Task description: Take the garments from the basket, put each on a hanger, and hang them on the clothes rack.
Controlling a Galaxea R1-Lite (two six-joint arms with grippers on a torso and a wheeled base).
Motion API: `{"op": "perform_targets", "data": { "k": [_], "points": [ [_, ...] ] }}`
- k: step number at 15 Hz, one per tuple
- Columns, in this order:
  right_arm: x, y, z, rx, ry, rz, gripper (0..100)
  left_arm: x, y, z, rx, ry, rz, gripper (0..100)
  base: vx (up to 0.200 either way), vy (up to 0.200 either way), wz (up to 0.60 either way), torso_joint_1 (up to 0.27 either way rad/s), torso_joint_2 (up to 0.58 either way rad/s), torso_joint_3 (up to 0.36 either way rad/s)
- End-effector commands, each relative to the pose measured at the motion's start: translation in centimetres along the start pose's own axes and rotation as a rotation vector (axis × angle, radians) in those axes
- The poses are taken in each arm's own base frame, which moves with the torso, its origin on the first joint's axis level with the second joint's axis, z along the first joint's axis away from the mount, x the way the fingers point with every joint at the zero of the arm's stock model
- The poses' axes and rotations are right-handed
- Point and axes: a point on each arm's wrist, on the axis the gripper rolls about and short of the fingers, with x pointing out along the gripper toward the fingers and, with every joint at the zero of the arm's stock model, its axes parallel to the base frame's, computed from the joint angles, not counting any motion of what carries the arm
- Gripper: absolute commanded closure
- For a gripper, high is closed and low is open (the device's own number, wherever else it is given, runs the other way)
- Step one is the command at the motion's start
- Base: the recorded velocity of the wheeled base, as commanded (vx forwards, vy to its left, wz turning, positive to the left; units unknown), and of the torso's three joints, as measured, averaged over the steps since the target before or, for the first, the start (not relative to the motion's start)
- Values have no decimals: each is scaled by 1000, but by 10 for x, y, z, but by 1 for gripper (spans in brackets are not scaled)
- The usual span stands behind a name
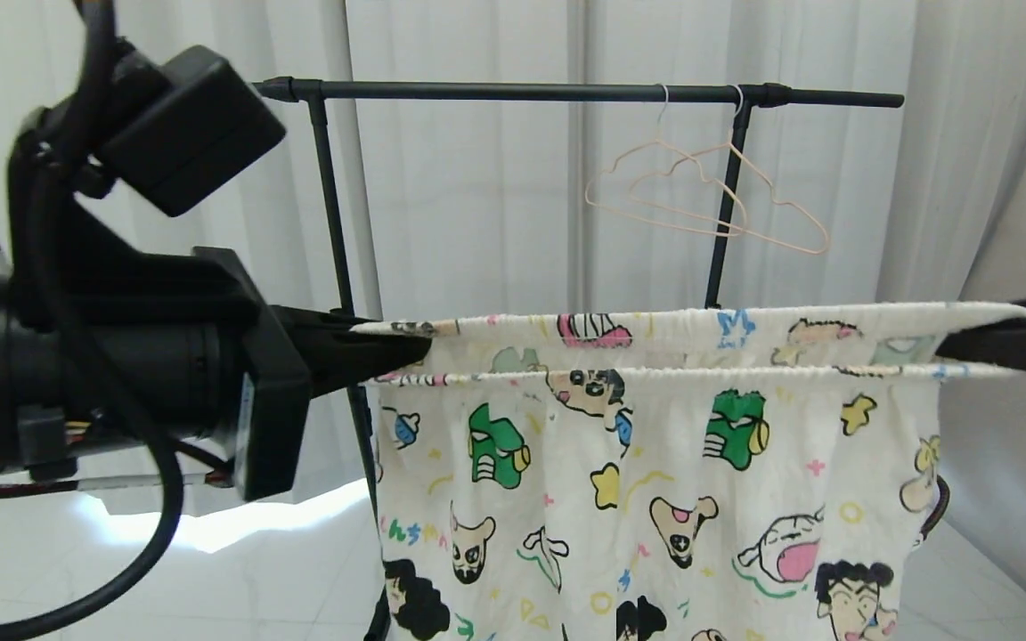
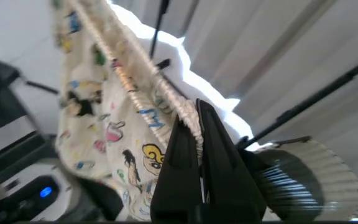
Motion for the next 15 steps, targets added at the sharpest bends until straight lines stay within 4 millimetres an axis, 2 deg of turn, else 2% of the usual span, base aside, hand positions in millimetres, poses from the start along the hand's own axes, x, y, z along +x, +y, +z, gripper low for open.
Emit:
{"op": "perform_targets", "data": {
  "k": [1,4,7,10,15],
  "points": [
    [33,-9,6,4,14,-56,100,-32,-10,-12,14,-43,-5,100,0,0,0,0,0,0],
    [74,-11,20,7,-77,-67,100,-57,-28,-33,44,-70,-75,100,0,0,0,0,0,0],
    [98,-11,32,-9,-149,-69,100,-67,-44,-45,85,-85,-193,100,0,0,0,0,0,0],
    [100,-11,39,-14,-169,-69,100,-67,-47,-47,93,-84,-212,100,0,0,0,0,0,0],
    [90,-11,37,-20,-169,-71,100,-54,-43,-41,79,-56,-177,100,0,0,0,0,0,0]
  ]
}}
